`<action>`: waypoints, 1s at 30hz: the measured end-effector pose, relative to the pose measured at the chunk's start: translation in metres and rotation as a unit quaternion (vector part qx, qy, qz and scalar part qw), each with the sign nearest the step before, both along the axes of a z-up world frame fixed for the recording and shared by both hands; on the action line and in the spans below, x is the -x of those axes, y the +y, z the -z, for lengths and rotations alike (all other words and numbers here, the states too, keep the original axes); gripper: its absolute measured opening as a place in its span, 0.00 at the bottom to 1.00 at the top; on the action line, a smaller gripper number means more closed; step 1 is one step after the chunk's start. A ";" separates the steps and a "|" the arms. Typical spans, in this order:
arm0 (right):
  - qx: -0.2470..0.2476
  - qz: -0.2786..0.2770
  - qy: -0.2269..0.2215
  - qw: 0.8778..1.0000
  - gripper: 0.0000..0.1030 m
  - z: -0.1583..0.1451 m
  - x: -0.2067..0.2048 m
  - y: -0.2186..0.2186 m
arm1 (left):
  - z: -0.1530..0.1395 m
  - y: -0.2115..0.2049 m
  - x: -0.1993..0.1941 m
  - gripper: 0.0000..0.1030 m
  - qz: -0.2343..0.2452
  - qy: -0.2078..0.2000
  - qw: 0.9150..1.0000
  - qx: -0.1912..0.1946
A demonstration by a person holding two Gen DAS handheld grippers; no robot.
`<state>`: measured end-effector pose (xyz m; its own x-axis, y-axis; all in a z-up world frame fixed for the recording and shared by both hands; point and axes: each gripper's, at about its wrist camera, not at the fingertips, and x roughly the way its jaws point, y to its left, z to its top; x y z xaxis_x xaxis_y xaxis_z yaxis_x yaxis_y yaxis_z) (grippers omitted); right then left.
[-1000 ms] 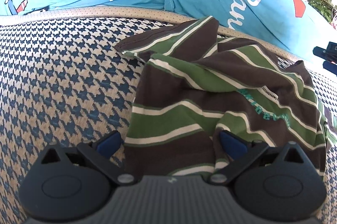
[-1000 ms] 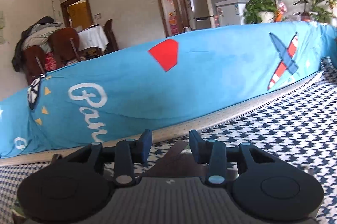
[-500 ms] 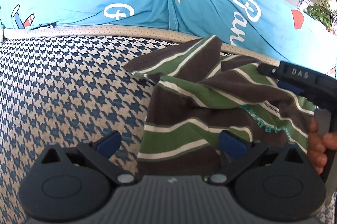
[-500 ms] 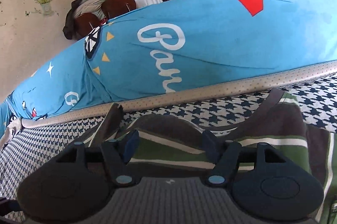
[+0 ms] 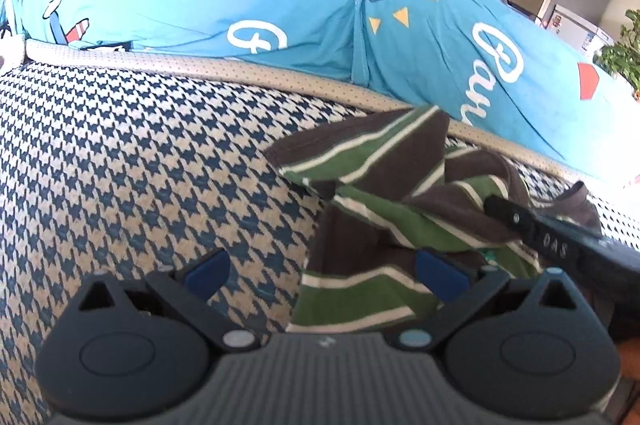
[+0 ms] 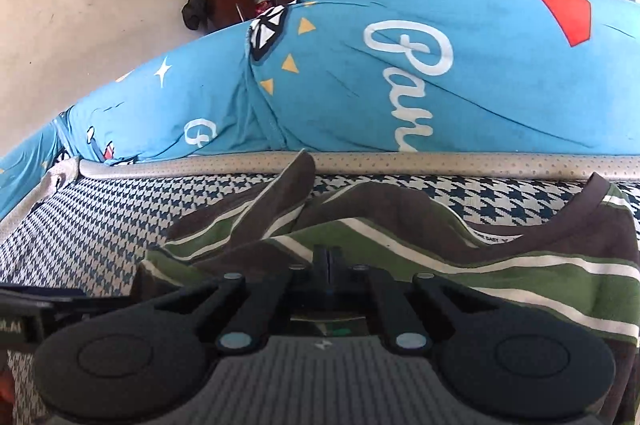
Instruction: Fold clothes
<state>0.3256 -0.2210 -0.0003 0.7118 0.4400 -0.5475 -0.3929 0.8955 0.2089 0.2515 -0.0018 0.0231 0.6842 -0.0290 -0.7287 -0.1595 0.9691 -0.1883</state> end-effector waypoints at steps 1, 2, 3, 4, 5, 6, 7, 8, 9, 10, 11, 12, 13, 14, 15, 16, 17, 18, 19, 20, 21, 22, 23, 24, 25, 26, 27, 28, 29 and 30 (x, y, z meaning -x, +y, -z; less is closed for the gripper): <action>-0.001 0.001 0.000 1.000 0.04 -0.001 0.002 0.001 | -0.002 0.002 0.000 1.00 -0.005 -0.003 1.000 0.000; -0.005 0.004 0.002 1.000 0.04 -0.002 0.003 0.001 | -0.003 0.004 0.000 1.00 -0.010 -0.004 1.000 0.001; -0.006 0.009 0.000 1.000 0.04 -0.004 0.004 0.001 | -0.003 0.007 0.000 1.00 -0.012 -0.004 1.000 0.004; -0.006 0.014 -0.001 1.000 0.05 -0.006 0.005 0.000 | -0.004 0.009 0.000 1.00 -0.014 -0.004 1.000 0.006; -0.007 0.019 -0.002 1.000 0.05 -0.008 0.006 0.000 | -0.004 0.010 -0.002 1.00 -0.013 -0.001 1.000 0.009; -0.008 0.024 -0.003 1.000 0.05 -0.010 0.007 0.000 | -0.003 0.010 -0.003 1.00 -0.012 0.003 1.000 0.012; -0.008 0.028 0.000 1.000 0.06 -0.012 0.007 -0.001 | -0.003 0.011 -0.005 1.00 -0.011 0.005 1.000 0.014; -0.011 0.034 0.006 0.999 0.06 -0.013 0.008 -0.002 | -0.002 0.012 -0.006 1.00 -0.013 0.006 1.000 0.014; -0.013 0.039 0.012 0.999 0.07 -0.014 0.010 -0.003 | -0.001 0.013 -0.007 1.00 -0.014 0.006 1.000 0.013; -0.017 0.046 0.017 0.999 0.08 -0.016 0.014 -0.005 | -0.001 0.013 -0.008 1.00 -0.013 0.006 1.000 0.016; -0.022 0.052 0.022 0.998 0.12 -0.017 0.017 -0.007 | -0.001 0.014 -0.009 1.00 -0.012 0.005 1.000 0.019; -0.026 0.058 0.027 0.998 0.17 -0.018 0.021 -0.009 | -0.001 0.014 -0.011 1.00 -0.011 0.004 1.000 0.022; -0.031 0.062 0.029 0.997 0.21 -0.020 0.027 -0.010 | -0.001 0.015 -0.012 1.00 -0.010 0.004 1.000 0.025; -0.035 0.066 0.031 0.997 0.29 -0.023 0.032 -0.011 | -0.001 0.015 -0.013 1.00 -0.009 0.003 1.000 0.027; -0.037 0.072 0.031 0.996 0.36 -0.026 0.039 -0.011 | -0.001 0.015 -0.013 1.00 -0.005 0.000 1.000 0.026; -0.039 0.077 0.030 0.996 0.38 -0.028 0.047 -0.011 | -0.001 0.014 -0.014 1.00 0.001 0.001 1.000 0.021; -0.041 0.080 0.028 0.996 0.42 -0.031 0.055 -0.011 | -0.001 0.012 -0.015 1.00 0.007 0.002 1.000 0.016; -0.042 0.082 0.026 0.995 0.45 -0.033 0.063 -0.011 | -0.001 0.011 -0.015 1.00 0.008 -0.001 1.000 0.012; -0.041 0.083 0.026 0.995 0.47 -0.034 0.071 -0.011 | -0.001 0.011 -0.015 1.00 0.009 -0.005 1.000 0.010; -0.040 0.084 0.026 0.995 0.50 -0.036 0.078 -0.011 | -0.001 0.010 -0.015 1.00 0.012 -0.008 1.000 0.009; -0.039 0.084 0.026 0.995 0.53 -0.037 0.086 -0.010 | -0.002 0.009 -0.015 1.00 0.015 -0.010 1.000 0.008; -0.039 0.086 0.028 0.995 0.56 -0.037 0.093 -0.010 | -0.001 0.008 -0.015 1.00 0.018 -0.009 1.000 0.009; -0.041 0.088 0.030 0.995 0.60 -0.037 0.098 -0.011 | -0.001 0.007 -0.015 1.00 0.020 -0.009 1.000 0.011; -0.041 0.091 0.035 0.994 0.65 -0.037 0.102 -0.011 | -0.001 0.006 -0.014 1.00 0.020 -0.010 1.000 0.010; -0.042 0.094 0.040 0.994 0.66 -0.038 0.105 -0.011 | -0.001 0.005 -0.013 1.00 0.021 -0.011 1.000 0.009; -0.043 0.095 0.045 0.994 0.68 -0.038 0.106 -0.012 | -0.001 0.003 -0.012 1.00 0.021 -0.011 1.000 0.004; -0.043 0.096 0.047 0.993 0.68 -0.039 0.106 -0.012 | -0.001 0.001 -0.011 1.00 0.022 -0.011 1.000 -0.001; -0.042 0.098 0.055 0.993 0.68 -0.039 0.106 -0.012 | -0.001 -0.001 -0.010 1.00 0.022 -0.011 1.000 -0.005; -0.040 0.100 0.063 0.992 0.68 -0.038 0.105 -0.013 | -0.002 -0.003 -0.008 1.00 0.024 -0.011 1.000 -0.009; -0.039 0.103 0.071 0.991 0.68 -0.038 0.105 -0.013 | -0.001 -0.004 -0.007 1.00 0.027 -0.010 1.000 -0.009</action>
